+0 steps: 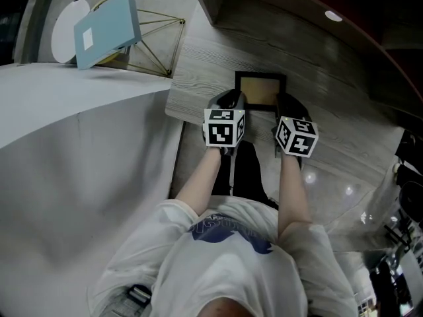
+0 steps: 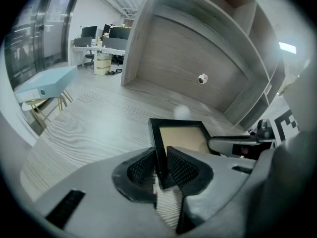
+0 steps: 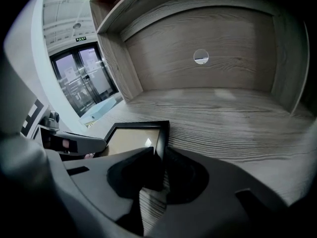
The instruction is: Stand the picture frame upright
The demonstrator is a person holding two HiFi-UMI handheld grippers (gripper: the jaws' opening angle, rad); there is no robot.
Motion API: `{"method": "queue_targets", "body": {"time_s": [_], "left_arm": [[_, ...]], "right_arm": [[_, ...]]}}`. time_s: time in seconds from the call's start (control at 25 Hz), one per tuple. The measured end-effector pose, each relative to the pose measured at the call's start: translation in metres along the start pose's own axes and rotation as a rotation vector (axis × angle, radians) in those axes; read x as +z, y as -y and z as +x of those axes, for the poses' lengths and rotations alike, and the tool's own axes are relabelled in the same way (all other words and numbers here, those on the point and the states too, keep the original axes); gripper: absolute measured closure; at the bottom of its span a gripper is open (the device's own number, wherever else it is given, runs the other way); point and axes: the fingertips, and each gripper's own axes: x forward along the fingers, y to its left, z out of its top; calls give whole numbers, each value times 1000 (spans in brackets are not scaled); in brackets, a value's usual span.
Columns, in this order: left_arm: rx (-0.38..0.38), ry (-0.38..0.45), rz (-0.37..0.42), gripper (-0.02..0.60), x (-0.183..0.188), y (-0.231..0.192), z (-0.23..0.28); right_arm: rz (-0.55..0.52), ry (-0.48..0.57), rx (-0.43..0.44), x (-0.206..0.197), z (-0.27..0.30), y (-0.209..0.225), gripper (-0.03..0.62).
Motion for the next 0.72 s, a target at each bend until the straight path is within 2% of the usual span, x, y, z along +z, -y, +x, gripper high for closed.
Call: {"method": "queue_targets", "body": {"time_s": [0.4,0.72], "left_arm": [[-37,31,43,502,16,10,-16],[-93,61,134,502,46,38,-31]], "right_arm": [[47,60,-12,12,-23,-3,528],[89,147,-55,36,-58,6,528]]}}
